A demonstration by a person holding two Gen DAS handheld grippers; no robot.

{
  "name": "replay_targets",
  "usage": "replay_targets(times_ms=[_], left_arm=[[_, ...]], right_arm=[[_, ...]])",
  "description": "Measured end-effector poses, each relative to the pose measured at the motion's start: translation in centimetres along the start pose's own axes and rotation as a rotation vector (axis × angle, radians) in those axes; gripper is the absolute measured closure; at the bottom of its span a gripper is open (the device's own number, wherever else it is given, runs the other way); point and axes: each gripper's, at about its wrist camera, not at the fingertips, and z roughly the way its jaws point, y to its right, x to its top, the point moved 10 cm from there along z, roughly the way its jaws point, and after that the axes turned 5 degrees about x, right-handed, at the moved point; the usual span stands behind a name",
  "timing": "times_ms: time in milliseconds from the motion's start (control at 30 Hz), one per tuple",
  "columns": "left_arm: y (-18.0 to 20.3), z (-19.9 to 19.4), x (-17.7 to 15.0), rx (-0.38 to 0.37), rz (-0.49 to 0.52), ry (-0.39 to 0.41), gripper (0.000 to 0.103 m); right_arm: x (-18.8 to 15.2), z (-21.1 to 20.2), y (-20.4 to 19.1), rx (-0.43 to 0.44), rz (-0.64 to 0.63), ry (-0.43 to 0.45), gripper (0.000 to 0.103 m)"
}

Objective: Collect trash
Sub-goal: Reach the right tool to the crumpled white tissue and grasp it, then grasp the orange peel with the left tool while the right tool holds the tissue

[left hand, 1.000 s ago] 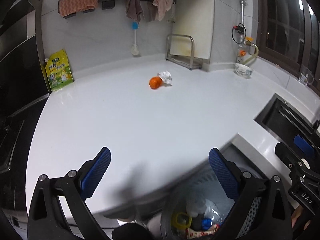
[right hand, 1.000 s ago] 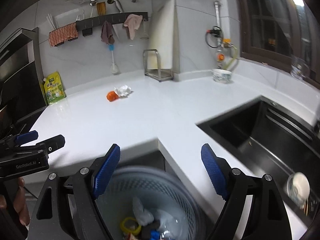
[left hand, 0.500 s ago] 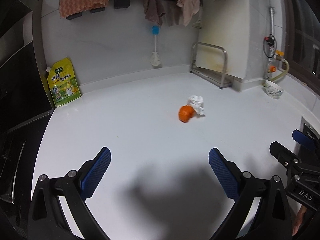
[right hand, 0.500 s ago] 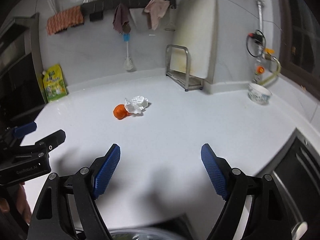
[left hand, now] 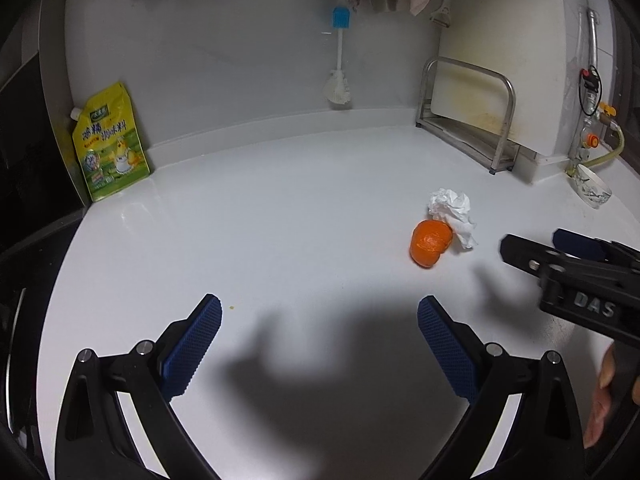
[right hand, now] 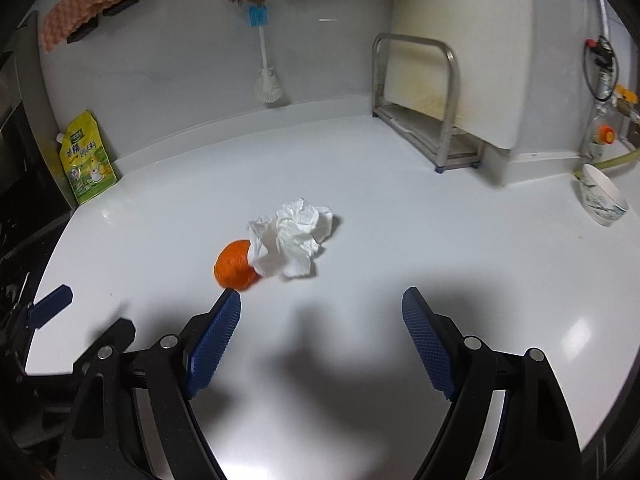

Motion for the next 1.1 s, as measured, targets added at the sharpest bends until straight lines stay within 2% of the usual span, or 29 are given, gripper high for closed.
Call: replay_targets(times_ms=[300,567,900,1100], left_arm=[[0.9,1.4,0.6,-0.004,0.02,-0.019,0.006],[1.5,1.9,0.7,-0.014,0.026,-0.029,0.006],[2.8,2.6,1.3,-0.028,0.031,-0.039,0.006],[4.4,2.9,1.8,-0.046,0.038,-0.038,0.006]], right_arm=[[2.1,3.5,-0.4,0.057,0.042,-0.032,0.024],[2.7,6.2,-0.1,0.041,0.062,-0.089,0.025],[1.8,6.4,0.6,0.076,0.08,-0.131,0.09],[1.9,4.5,2.2,0.099,0.115,-0.08,0.097]])
